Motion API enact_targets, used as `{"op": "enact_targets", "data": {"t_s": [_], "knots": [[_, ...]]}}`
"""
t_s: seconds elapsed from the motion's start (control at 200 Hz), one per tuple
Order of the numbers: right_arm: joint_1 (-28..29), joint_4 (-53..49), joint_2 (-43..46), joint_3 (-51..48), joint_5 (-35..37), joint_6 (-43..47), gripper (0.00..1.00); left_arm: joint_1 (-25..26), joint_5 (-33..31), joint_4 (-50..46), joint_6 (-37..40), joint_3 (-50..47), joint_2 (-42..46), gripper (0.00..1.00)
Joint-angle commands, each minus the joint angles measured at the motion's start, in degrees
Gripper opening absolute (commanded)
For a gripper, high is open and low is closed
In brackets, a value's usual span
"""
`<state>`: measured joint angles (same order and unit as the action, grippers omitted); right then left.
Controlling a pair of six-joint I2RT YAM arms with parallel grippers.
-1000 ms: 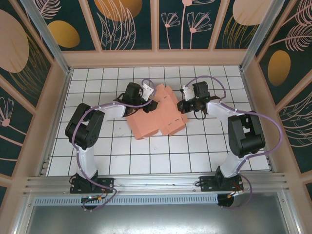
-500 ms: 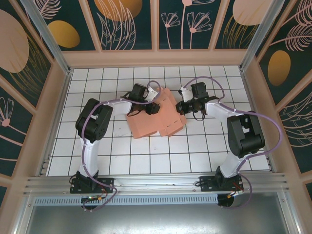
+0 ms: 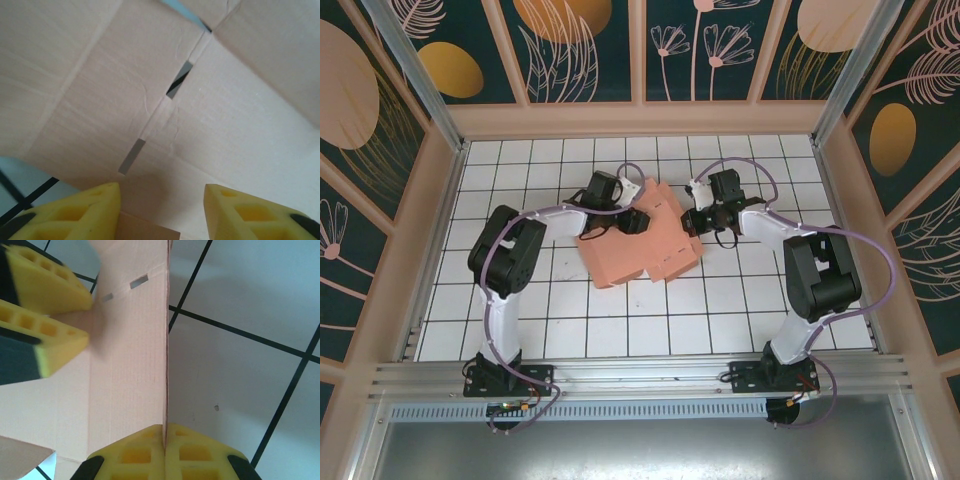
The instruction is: Fold the paper box
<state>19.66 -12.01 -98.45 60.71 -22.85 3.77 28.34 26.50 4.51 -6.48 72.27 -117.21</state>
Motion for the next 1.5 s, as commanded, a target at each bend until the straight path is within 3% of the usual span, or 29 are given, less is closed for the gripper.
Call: {"op": "enact_targets", "data": {"t_s": [0.0, 0.265, 0.38, 0.601, 0.901, 1.496], "knots": [[0.2, 0.7, -0.3, 1.7, 1.1, 0.4, 0.00, -0.9, 0.3, 1.4, -4.6, 0.2, 2.8, 0.40], [0.2, 1.3, -0.6, 1.0, 1.2, 0.2, 0.00, -1.2, -0.8, -0.2, -7.1, 0.5, 3.9, 0.33], [0.2, 1.4, -0.7, 0.9, 1.2, 0.1, 0.00, -1.4, -3.0, 0.6, -7.4, -0.8, 5.4, 0.24], [0.2, 1.4, -0.7, 0.8, 1.6, 0.1, 0.00, -1.5, 1.5, -0.4, -8.9, -1.2, 5.2, 0.27], [0.3, 1.2, -0.5, 0.7, 1.7, 0.0, 0.00, -1.5, 2.1, -4.2, -10.2, -1.1, 0.9, 0.23], [2.0, 0.4, -1.8, 1.7, 3.9, 0.3, 0.00, -1.5, -2.9, -2.6, -14.7, -1.2, -3.5, 0.30]]}}
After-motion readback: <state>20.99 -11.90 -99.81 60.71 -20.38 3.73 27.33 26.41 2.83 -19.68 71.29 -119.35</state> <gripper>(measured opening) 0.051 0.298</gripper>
